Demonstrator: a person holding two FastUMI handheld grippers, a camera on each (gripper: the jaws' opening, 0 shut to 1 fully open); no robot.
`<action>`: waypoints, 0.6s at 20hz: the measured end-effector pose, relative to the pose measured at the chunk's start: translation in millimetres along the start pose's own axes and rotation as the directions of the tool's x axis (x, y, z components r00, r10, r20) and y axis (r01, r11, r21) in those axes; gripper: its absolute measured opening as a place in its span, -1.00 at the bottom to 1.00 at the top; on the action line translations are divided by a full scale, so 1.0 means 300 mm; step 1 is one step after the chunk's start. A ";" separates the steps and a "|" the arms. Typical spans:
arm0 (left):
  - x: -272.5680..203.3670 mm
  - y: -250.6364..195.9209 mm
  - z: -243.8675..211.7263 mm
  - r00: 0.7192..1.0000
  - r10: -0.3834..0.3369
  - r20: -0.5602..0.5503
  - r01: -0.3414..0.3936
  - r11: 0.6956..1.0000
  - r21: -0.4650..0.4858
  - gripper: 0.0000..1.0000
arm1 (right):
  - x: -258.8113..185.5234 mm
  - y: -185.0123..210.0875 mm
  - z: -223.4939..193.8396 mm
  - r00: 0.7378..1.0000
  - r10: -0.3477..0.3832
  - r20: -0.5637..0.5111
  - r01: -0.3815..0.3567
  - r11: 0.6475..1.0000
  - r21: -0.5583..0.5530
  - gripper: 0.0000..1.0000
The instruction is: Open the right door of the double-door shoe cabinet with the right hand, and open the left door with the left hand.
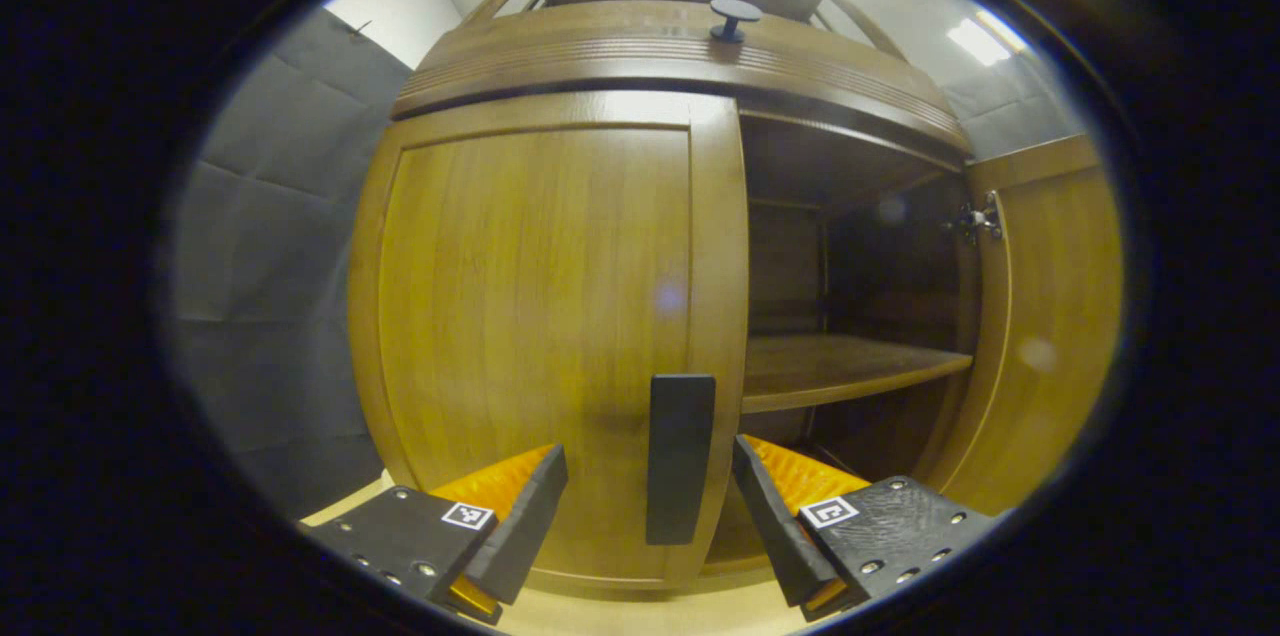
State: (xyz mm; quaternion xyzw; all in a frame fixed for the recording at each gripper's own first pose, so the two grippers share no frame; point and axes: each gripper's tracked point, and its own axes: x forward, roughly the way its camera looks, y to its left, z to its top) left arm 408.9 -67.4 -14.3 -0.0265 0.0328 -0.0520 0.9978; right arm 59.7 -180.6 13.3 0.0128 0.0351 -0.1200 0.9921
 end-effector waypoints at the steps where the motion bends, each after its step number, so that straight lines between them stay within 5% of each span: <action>1: 0.014 0.006 -0.009 1.000 0.003 -0.003 -0.003 1.000 0.004 0.64 | 0.003 -0.001 -0.006 1.000 -0.001 -0.006 0.001 1.000 -0.006 0.87; 7: 0.072 -0.063 -0.021 0.997 -0.083 -0.008 0.082 0.995 -0.051 -0.09 | 0.001 0.027 -0.022 1.000 0.018 -0.021 -0.018 1.000 -0.014 0.87; 8: 0.068 -0.071 -0.026 0.996 -0.085 -0.015 0.084 0.995 -0.048 -0.47 | 0.000 0.032 -0.024 1.000 0.021 -0.022 -0.021 1.000 -0.016 0.87; 11: 0.056 -0.076 -0.032 0.996 -0.080 -0.037 0.079 0.997 -0.022 -0.49 | -0.001 0.056 -0.007 0.999 0.036 -0.010 -0.036 0.999 -0.009 0.86; 12: 0.046 -0.078 -0.026 0.996 -0.080 -0.042 0.080 0.997 -0.015 -0.70 | -0.004 0.063 -0.002 0.999 0.040 -0.005 -0.040 0.999 -0.009 0.86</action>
